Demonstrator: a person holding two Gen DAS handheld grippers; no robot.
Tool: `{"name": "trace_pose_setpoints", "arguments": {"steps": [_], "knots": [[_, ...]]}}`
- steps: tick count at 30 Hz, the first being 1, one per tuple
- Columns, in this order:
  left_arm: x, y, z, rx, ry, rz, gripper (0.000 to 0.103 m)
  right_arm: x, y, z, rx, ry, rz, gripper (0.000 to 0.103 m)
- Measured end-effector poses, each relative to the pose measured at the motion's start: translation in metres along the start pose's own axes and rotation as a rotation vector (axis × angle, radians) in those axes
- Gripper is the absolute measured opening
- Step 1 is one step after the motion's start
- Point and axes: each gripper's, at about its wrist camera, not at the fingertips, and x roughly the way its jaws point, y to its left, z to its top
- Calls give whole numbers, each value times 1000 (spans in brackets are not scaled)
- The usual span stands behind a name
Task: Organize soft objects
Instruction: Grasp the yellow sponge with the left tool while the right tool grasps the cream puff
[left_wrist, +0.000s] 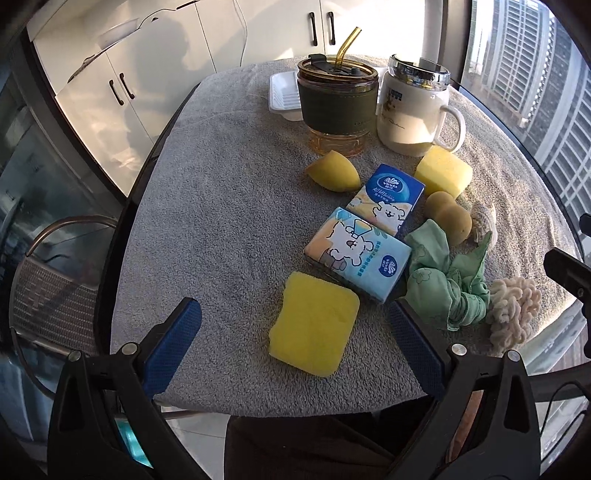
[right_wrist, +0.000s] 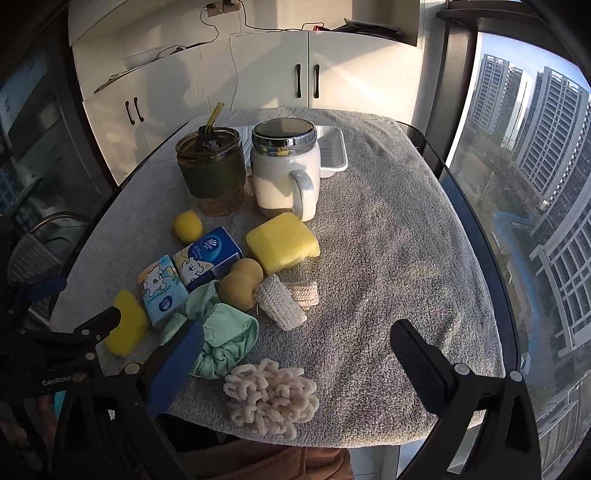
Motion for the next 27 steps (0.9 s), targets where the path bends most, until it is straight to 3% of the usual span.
{"name": "trace_pose_setpoints", "arguments": {"steps": [4, 8, 17, 24, 27], "knots": [[11, 2, -10, -8, 17, -9, 101, 6, 13, -22, -100, 25, -60, 103], [24, 5, -14, -39, 15, -34, 101, 11, 24, -35, -158, 33, -54, 103], [69, 17, -13, -134, 19, -57, 103, 48, 13, -47, -72, 117, -14, 102], [74, 21, -10, -121, 8, -60, 103, 73, 4, -52, 9, 204, 40, 87], [73, 21, -10, -118, 9, -65, 103, 72, 6, -54, 1, 174, 17, 86]]}}
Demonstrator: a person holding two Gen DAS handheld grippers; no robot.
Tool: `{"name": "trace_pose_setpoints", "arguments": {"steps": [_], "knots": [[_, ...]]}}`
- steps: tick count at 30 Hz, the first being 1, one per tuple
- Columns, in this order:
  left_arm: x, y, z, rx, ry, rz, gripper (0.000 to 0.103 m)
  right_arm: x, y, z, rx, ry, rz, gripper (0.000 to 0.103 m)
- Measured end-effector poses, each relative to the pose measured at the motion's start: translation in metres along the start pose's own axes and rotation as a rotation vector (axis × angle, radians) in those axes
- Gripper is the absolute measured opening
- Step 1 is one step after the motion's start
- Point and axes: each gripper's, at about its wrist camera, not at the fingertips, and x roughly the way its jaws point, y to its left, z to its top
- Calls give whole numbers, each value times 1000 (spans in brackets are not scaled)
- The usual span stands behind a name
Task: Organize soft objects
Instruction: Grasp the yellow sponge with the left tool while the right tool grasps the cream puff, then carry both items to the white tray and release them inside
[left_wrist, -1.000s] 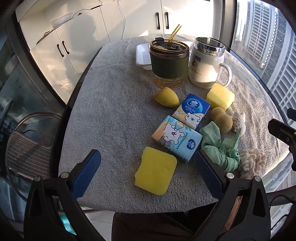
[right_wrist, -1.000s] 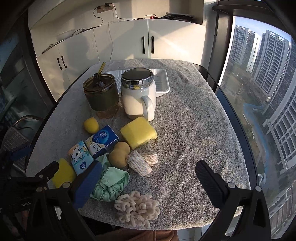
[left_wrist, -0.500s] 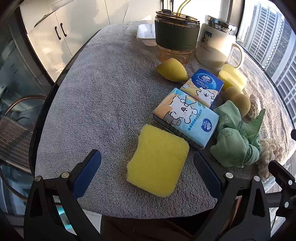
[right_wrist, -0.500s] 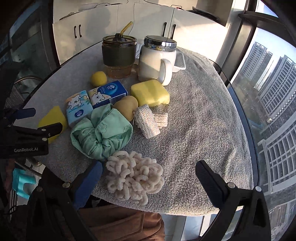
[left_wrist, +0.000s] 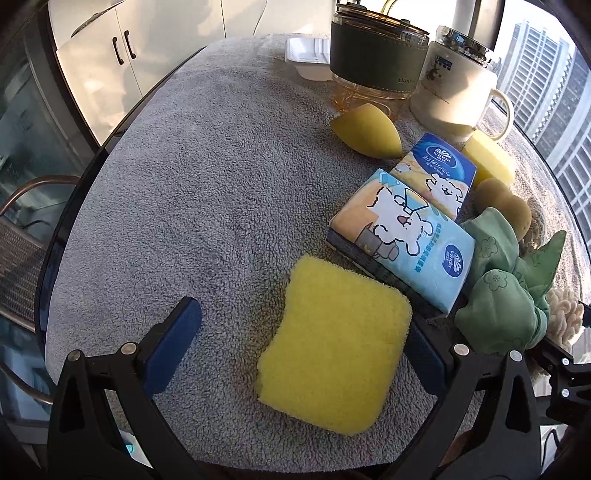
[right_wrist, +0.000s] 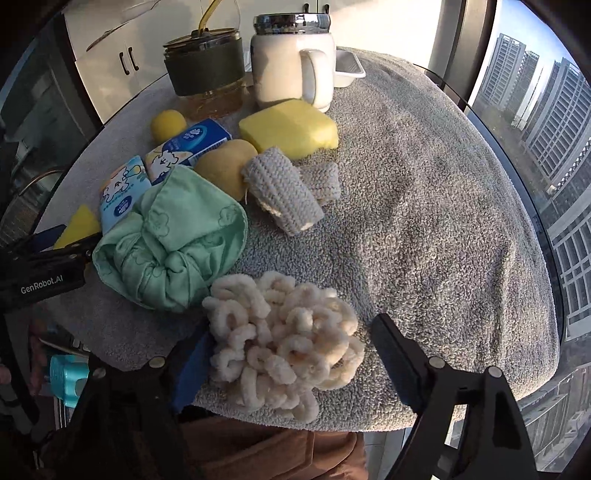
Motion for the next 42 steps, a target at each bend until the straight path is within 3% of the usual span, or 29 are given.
{"name": "trace_pose_setpoints", "arguments": {"steps": [5, 7, 8, 9, 10, 11, 12, 16, 21, 29, 42], "knots": [[-4, -3, -8, -9, -40, 10, 103, 0, 2, -2, -1, -30, -5, 85], [-6, -5, -11, -25, -39, 24, 102, -4, 1, -4, 1, -45, -6, 74], [-8, -6, -12, -28, -41, 23, 99, -6, 2, -4, -4, -53, -10, 63], [-9, -7, -13, -23, -45, 21, 92, -8, 1, -4, -10, -57, -10, 52], [-12, -10, -13, -10, -51, 16, 86, -9, 1, -4, -12, -55, -6, 49], [-16, -14, -14, 7, -63, -1, 66, -10, 0, -3, -15, -52, 0, 44], [-19, -18, -14, 28, -72, -7, 55, -9, -1, -2, -17, -48, 2, 41], [-22, -30, -18, 82, -78, 8, 53, -12, -4, -1, 4, -45, 23, 35], [-28, -23, -16, 40, -75, -24, 52, -15, -12, 4, 31, -47, 38, 35], [-40, -4, -3, 10, -116, 40, 52, -20, -27, 15, 76, -70, 44, 35], [-27, 36, 31, -81, -150, 115, 52, -13, -80, 52, 211, -101, 11, 35]]}}
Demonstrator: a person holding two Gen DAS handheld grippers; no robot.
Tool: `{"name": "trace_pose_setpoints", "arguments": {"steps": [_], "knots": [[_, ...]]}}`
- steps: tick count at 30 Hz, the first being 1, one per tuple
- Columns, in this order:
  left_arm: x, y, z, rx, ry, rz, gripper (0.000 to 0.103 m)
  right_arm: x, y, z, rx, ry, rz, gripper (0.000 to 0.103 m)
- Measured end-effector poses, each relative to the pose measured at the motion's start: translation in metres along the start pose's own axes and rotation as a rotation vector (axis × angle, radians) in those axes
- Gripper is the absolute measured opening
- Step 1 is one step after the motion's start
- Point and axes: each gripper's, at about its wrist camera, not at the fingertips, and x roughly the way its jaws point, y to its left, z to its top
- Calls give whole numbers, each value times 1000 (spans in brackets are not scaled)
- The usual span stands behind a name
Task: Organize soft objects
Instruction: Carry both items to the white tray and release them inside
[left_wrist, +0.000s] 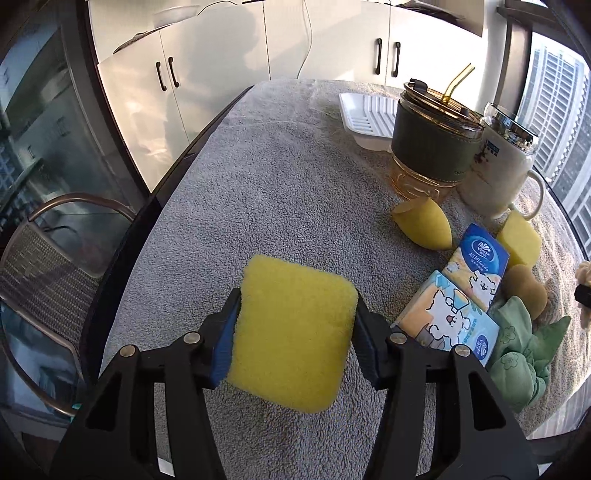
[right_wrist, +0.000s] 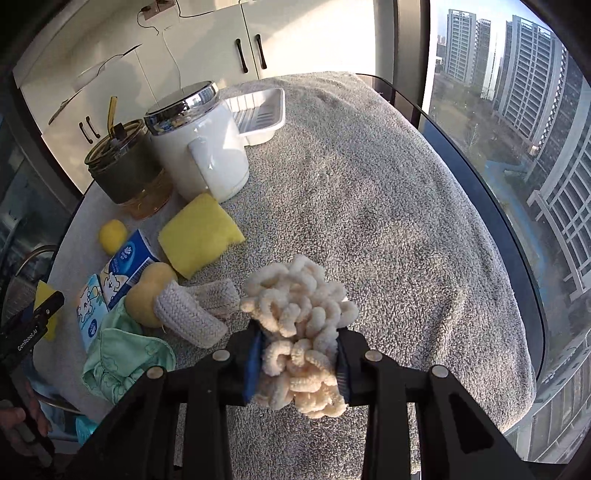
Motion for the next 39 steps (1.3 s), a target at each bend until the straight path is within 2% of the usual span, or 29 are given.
{"name": "trace_pose_setpoints", "arguments": {"steps": [9, 15, 23, 28, 33, 39], "knots": [[24, 26, 31, -50, -16, 60, 52, 18, -33, 45, 112, -30, -91, 36], [41, 35, 51, -65, -22, 88, 52, 30, -50, 75, 130, -51, -149, 36], [61, 46, 91, -68, -65, 119, 52, 45, -58, 110, 108, -73, -184, 36], [85, 52, 130, -44, -100, 144, 52, 64, -58, 145, 67, -83, -227, 36], [107, 52, 159, -30, -115, 162, 52, 79, -61, 177, 61, -93, -224, 36], [131, 38, 194, 1, -138, 126, 52, 98, -55, 217, 34, -100, -214, 36]]}}
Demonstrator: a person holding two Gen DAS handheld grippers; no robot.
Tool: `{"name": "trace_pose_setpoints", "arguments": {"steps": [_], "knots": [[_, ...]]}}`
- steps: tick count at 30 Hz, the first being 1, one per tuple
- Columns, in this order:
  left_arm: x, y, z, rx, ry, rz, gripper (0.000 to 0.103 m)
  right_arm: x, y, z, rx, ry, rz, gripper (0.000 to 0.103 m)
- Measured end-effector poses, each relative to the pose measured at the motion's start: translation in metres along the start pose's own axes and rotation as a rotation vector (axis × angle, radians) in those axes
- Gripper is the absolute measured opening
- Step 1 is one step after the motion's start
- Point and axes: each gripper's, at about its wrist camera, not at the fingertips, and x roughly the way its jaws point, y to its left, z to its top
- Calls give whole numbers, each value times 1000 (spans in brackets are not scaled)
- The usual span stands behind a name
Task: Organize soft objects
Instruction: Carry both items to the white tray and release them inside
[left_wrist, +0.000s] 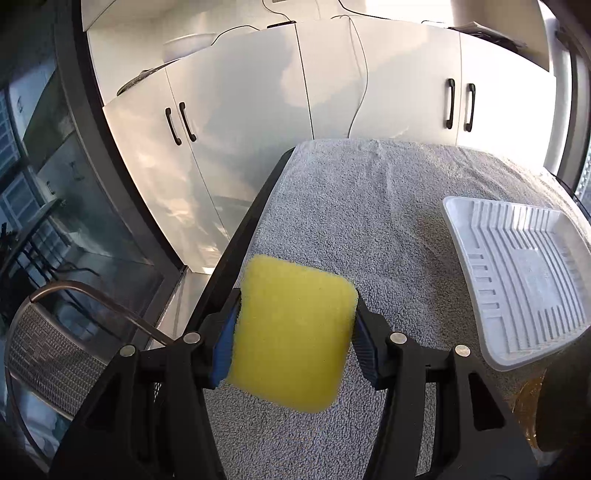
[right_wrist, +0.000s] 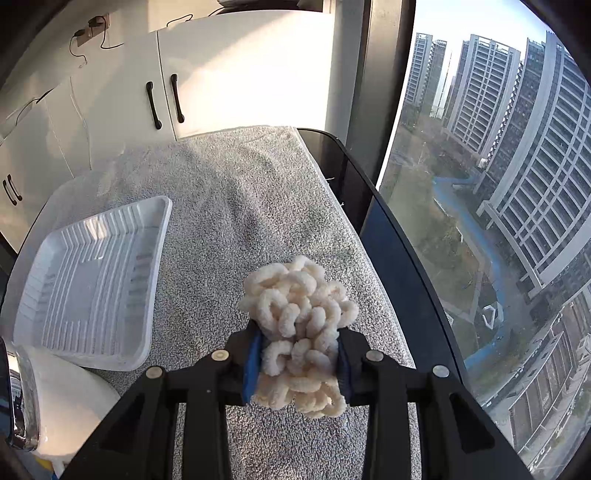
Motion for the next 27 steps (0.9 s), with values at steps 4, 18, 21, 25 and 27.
{"name": "trace_pose_setpoints", "arguments": {"steps": [4, 18, 21, 25, 27], "knots": [[13, -22, 25, 34, -16, -47, 52, 14, 19, 24, -26, 6, 37, 36], [36, -108, 62, 180, -6, -209, 52, 37, 110, 58, -144, 44, 176, 36], [45, -123, 66, 184, 48, -271, 52, 42, 130, 62, -173, 62, 216, 36], [56, -144, 67, 236, 85, -352, 52, 53, 155, 66, -248, 89, 236, 36], [64, -153, 67, 255, 130, -409, 52, 61, 163, 68, -287, 117, 248, 36]]}}
